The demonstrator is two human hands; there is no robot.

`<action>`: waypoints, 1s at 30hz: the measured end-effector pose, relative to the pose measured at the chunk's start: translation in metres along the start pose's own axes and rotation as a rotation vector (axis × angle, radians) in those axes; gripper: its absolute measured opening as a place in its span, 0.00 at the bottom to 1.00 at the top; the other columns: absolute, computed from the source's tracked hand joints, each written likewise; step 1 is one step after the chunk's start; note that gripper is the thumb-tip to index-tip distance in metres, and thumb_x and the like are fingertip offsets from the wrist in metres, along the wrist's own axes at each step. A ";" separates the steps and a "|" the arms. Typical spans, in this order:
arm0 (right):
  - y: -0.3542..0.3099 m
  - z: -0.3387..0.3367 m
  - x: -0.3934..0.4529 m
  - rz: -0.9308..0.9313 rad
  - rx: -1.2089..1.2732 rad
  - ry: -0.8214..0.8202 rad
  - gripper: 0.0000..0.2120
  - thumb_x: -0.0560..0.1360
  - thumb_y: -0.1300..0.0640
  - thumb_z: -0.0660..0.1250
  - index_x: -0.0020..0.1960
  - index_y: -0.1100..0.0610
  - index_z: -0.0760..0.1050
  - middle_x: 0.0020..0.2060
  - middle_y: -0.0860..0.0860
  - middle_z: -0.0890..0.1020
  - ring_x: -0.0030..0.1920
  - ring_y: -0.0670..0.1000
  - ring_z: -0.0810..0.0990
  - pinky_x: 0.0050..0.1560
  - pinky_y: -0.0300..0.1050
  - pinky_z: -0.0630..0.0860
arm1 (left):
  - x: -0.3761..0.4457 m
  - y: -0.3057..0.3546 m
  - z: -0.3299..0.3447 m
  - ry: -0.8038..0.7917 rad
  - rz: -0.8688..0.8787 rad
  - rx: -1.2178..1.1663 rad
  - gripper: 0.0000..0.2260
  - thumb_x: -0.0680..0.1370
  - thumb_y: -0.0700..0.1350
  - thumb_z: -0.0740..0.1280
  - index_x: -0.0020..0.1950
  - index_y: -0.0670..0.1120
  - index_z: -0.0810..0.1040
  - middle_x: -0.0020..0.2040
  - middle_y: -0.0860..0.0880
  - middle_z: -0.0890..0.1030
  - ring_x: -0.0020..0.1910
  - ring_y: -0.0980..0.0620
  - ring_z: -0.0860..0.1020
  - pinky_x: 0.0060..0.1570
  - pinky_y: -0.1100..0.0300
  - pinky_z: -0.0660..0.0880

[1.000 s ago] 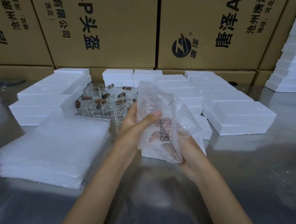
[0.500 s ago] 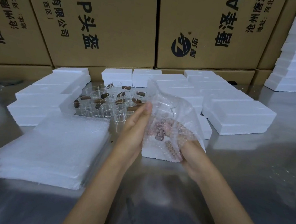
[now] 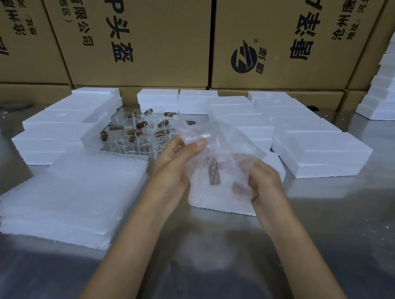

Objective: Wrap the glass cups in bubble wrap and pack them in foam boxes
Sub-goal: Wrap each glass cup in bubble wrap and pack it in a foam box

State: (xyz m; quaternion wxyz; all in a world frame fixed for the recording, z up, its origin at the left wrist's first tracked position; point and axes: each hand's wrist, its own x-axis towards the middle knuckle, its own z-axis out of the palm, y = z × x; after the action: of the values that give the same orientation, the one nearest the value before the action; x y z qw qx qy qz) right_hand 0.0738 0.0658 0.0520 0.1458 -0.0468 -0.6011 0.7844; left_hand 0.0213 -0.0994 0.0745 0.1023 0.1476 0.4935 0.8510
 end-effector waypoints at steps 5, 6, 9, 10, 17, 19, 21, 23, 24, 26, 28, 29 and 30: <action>-0.006 -0.017 0.006 -0.083 0.014 0.268 0.07 0.76 0.66 0.62 0.48 0.58 0.77 0.37 0.53 0.81 0.28 0.50 0.73 0.22 0.39 0.62 | 0.008 0.007 -0.011 0.110 0.047 -0.260 0.20 0.75 0.43 0.71 0.65 0.39 0.78 0.67 0.40 0.78 0.71 0.37 0.73 0.73 0.36 0.65; -0.004 -0.018 0.007 -0.044 -0.011 0.224 0.06 0.75 0.65 0.62 0.47 0.58 0.77 0.36 0.55 0.80 0.27 0.50 0.72 0.22 0.38 0.61 | 0.008 0.007 -0.015 0.099 0.063 -0.285 0.13 0.76 0.43 0.71 0.60 0.43 0.81 0.63 0.42 0.80 0.69 0.39 0.75 0.73 0.37 0.66; -0.002 -0.011 0.003 0.134 -0.051 -0.245 0.13 0.71 0.52 0.68 0.52 0.59 0.80 0.44 0.60 0.83 0.33 0.53 0.78 0.23 0.39 0.67 | 0.006 0.009 -0.014 0.054 0.091 -0.264 0.06 0.78 0.45 0.68 0.51 0.48 0.85 0.55 0.46 0.83 0.60 0.44 0.79 0.71 0.43 0.69; 0.001 -0.007 0.001 0.153 -0.064 -0.393 0.17 0.72 0.49 0.71 0.56 0.58 0.80 0.49 0.59 0.83 0.39 0.55 0.81 0.25 0.42 0.72 | 0.006 0.008 -0.013 0.038 0.092 -0.226 0.06 0.78 0.45 0.67 0.50 0.48 0.85 0.53 0.46 0.82 0.58 0.45 0.79 0.68 0.44 0.70; 0.005 -0.002 0.009 -0.037 0.088 0.021 0.08 0.72 0.51 0.76 0.44 0.56 0.87 0.45 0.53 0.87 0.46 0.50 0.85 0.41 0.40 0.80 | 0.003 -0.006 0.002 -0.015 -0.012 -0.102 0.28 0.72 0.39 0.71 0.70 0.34 0.70 0.65 0.36 0.78 0.62 0.38 0.79 0.64 0.45 0.75; 0.001 -0.011 0.011 -0.039 0.123 0.081 0.04 0.73 0.55 0.75 0.40 0.54 0.85 0.41 0.51 0.86 0.46 0.51 0.84 0.50 0.43 0.78 | 0.004 -0.011 0.002 -0.055 -0.046 -0.037 0.25 0.69 0.37 0.72 0.66 0.38 0.72 0.59 0.42 0.83 0.58 0.40 0.81 0.60 0.47 0.78; -0.002 -0.013 0.010 -0.001 0.057 0.147 0.05 0.67 0.51 0.77 0.36 0.52 0.84 0.39 0.51 0.83 0.47 0.53 0.80 0.56 0.51 0.74 | 0.003 -0.013 0.002 -0.104 -0.091 0.054 0.26 0.64 0.37 0.75 0.60 0.45 0.74 0.53 0.48 0.85 0.54 0.45 0.83 0.57 0.50 0.79; -0.003 -0.009 0.008 0.021 -0.039 0.195 0.08 0.62 0.48 0.76 0.33 0.51 0.81 0.36 0.51 0.80 0.43 0.52 0.77 0.50 0.48 0.72 | 0.000 -0.012 -0.001 -0.165 -0.118 0.162 0.30 0.60 0.40 0.77 0.61 0.48 0.75 0.55 0.47 0.84 0.54 0.46 0.83 0.59 0.48 0.77; -0.003 -0.007 0.006 0.015 -0.111 0.216 0.08 0.62 0.47 0.74 0.30 0.49 0.79 0.33 0.48 0.79 0.38 0.48 0.76 0.45 0.41 0.71 | -0.001 -0.011 -0.002 -0.193 -0.123 0.224 0.31 0.59 0.42 0.77 0.62 0.47 0.75 0.56 0.47 0.84 0.55 0.45 0.83 0.60 0.46 0.76; -0.004 -0.006 0.003 -0.019 -0.251 0.208 0.11 0.63 0.49 0.70 0.25 0.50 0.72 0.24 0.43 0.72 0.26 0.43 0.70 0.30 0.34 0.66 | -0.004 -0.006 -0.006 -0.257 -0.136 0.352 0.33 0.61 0.42 0.77 0.65 0.45 0.74 0.59 0.45 0.83 0.59 0.43 0.82 0.62 0.44 0.76; -0.005 -0.010 0.001 -0.029 -0.269 0.154 0.12 0.63 0.53 0.68 0.25 0.52 0.68 0.23 0.45 0.68 0.23 0.44 0.69 0.23 0.34 0.62 | -0.006 0.000 -0.011 -0.311 -0.171 0.459 0.33 0.63 0.42 0.78 0.67 0.44 0.72 0.62 0.46 0.82 0.62 0.44 0.81 0.62 0.46 0.76; -0.007 -0.012 0.000 -0.025 -0.296 0.114 0.11 0.63 0.53 0.68 0.26 0.52 0.67 0.23 0.46 0.68 0.23 0.46 0.70 0.23 0.34 0.63 | -0.006 0.003 -0.014 -0.338 -0.180 0.511 0.33 0.64 0.42 0.78 0.67 0.44 0.72 0.62 0.47 0.82 0.62 0.46 0.81 0.63 0.49 0.76; -0.008 -0.015 0.000 -0.023 -0.361 0.076 0.12 0.63 0.53 0.68 0.25 0.52 0.67 0.23 0.46 0.69 0.25 0.46 0.70 0.24 0.34 0.64 | -0.007 0.006 -0.017 -0.361 -0.183 0.569 0.32 0.64 0.41 0.79 0.66 0.44 0.72 0.62 0.48 0.82 0.62 0.49 0.81 0.63 0.53 0.76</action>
State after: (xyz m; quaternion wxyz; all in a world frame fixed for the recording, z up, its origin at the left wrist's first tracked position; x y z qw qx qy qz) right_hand 0.0791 0.0814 0.0554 0.1664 -0.0949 -0.7269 0.6595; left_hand 0.0214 -0.1179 0.0710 0.2187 0.2734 0.6961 0.6267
